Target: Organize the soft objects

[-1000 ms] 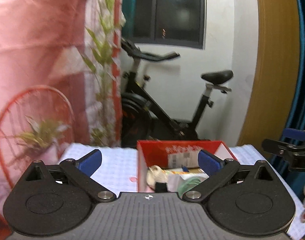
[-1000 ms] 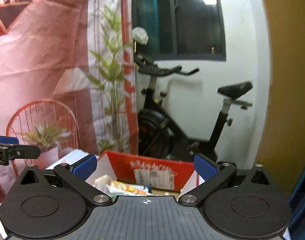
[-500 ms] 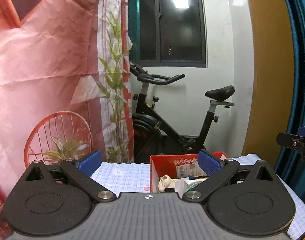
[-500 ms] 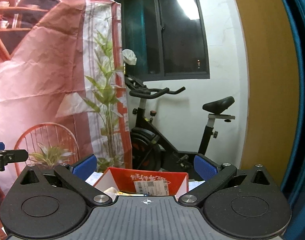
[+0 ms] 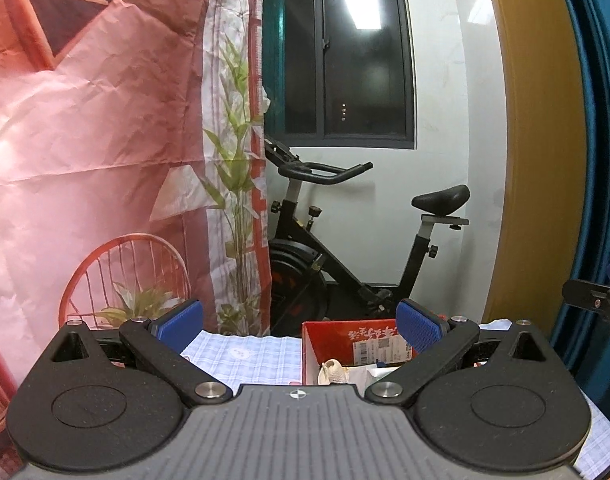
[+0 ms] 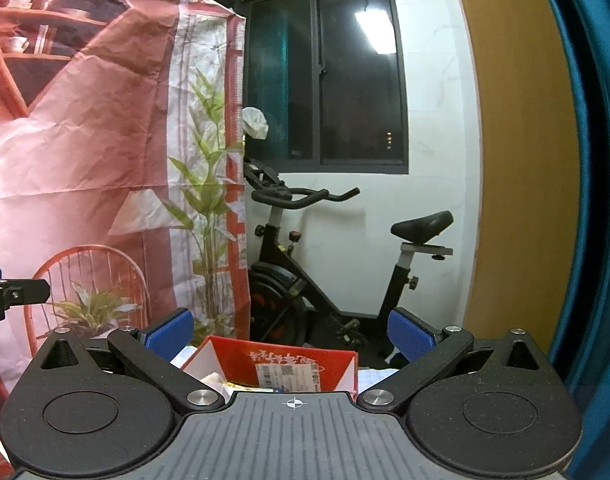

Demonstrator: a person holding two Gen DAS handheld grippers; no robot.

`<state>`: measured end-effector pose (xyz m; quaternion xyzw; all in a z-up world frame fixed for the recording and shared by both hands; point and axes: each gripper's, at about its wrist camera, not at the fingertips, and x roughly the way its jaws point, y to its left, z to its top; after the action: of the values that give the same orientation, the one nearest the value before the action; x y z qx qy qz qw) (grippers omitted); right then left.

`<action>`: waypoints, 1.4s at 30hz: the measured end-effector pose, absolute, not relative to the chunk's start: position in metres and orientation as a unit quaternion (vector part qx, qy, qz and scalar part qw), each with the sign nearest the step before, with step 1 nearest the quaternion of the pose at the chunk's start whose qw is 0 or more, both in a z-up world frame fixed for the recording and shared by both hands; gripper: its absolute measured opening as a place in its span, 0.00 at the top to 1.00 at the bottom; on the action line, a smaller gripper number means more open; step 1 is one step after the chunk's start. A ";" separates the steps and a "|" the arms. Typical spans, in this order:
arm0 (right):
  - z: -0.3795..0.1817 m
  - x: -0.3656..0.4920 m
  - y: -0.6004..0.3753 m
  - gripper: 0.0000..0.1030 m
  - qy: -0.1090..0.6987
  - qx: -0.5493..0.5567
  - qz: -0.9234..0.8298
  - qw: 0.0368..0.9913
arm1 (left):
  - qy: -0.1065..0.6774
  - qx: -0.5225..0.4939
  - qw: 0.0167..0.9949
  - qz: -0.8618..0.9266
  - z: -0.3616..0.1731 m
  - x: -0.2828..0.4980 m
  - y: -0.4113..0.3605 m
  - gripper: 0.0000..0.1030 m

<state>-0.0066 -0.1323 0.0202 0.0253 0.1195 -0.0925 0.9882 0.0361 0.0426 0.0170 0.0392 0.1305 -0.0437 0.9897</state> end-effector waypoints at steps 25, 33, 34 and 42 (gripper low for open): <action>0.011 -0.005 -0.141 0.00 0.139 0.052 -0.117 0.982 | 0.139 0.047 0.989 -0.033 0.017 0.032 0.046 0.00; 0.008 -0.003 -0.144 0.00 0.143 0.055 -0.118 0.981 | 0.141 0.044 0.988 -0.035 0.017 0.031 0.046 0.00; 0.008 -0.003 -0.144 0.00 0.143 0.056 -0.119 0.981 | 0.141 0.044 0.988 -0.035 0.017 0.031 0.046 0.00; 0.006 -0.003 -0.147 0.00 0.145 0.057 -0.122 0.980 | 0.147 0.039 0.988 -0.037 0.017 0.033 0.050 0.00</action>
<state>-0.0028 -0.1469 0.0057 0.0571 0.1450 -0.1224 0.9802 0.0330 0.0496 0.0173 0.0385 0.1465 -0.0367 0.9878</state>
